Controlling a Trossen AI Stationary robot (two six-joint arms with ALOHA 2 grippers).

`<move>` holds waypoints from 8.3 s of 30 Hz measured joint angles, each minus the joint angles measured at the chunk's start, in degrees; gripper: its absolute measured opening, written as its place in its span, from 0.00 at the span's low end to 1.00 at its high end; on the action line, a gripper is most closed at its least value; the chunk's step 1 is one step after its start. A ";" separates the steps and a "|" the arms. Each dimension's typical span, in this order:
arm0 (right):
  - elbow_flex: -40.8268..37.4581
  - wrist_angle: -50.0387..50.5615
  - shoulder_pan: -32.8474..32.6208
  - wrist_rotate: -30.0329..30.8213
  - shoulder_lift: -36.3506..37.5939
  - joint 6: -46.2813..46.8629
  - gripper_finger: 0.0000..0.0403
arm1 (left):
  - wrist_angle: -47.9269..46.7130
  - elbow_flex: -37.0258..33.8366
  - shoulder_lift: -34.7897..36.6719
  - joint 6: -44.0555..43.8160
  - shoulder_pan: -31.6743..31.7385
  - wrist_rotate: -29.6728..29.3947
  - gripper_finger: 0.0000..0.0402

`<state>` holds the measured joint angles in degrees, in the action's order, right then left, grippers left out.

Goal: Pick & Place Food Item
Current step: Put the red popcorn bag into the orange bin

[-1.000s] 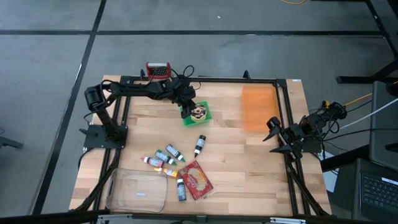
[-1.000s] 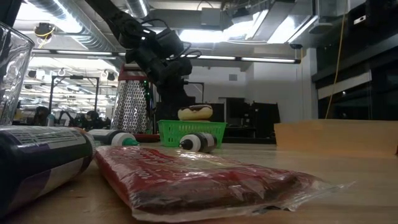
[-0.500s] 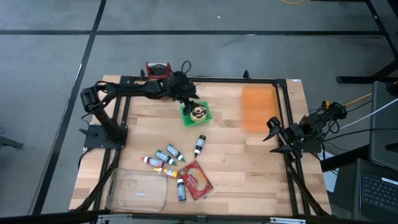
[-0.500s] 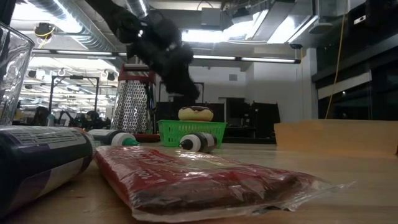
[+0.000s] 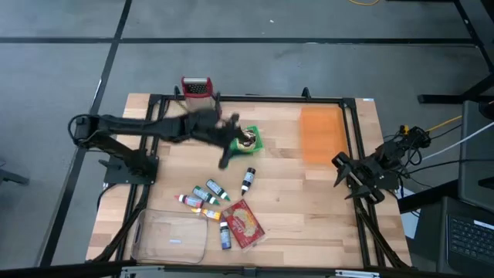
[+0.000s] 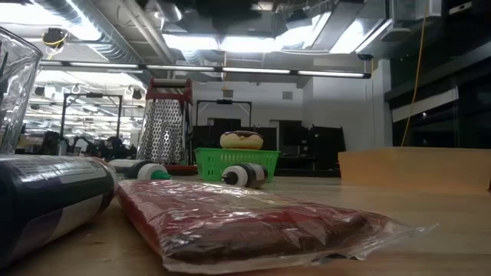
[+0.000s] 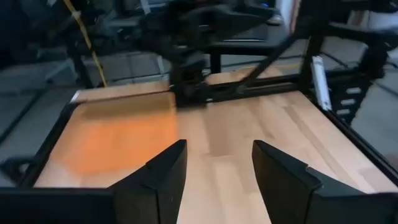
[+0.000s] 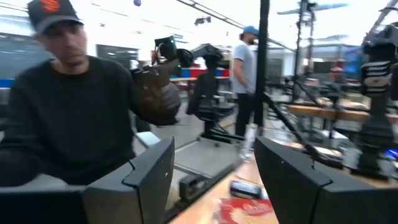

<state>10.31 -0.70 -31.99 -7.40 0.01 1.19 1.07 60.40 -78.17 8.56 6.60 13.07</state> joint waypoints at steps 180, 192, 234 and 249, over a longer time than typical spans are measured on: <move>43.71 -5.58 12.22 -4.05 -108.21 54.01 0.56 | 41.15 -48.09 13.31 -14.89 -36.49 -56.49 0.43; 43.74 -5.27 12.26 -0.47 -108.21 57.55 0.56 | 41.17 -48.09 13.31 -15.28 -36.49 -56.44 0.43; 60.75 -4.67 14.33 0.56 -123.29 57.99 0.45 | 41.61 -48.09 16.22 -14.73 -36.49 -51.98 0.43; 60.54 -3.81 14.62 1.86 -123.25 56.78 0.25 | 44.18 -48.09 16.22 -13.33 -36.49 -50.41 0.43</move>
<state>70.85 -4.51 -17.37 -5.54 -123.24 57.97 45.25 12.32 -61.95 -4.78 -29.89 -37.34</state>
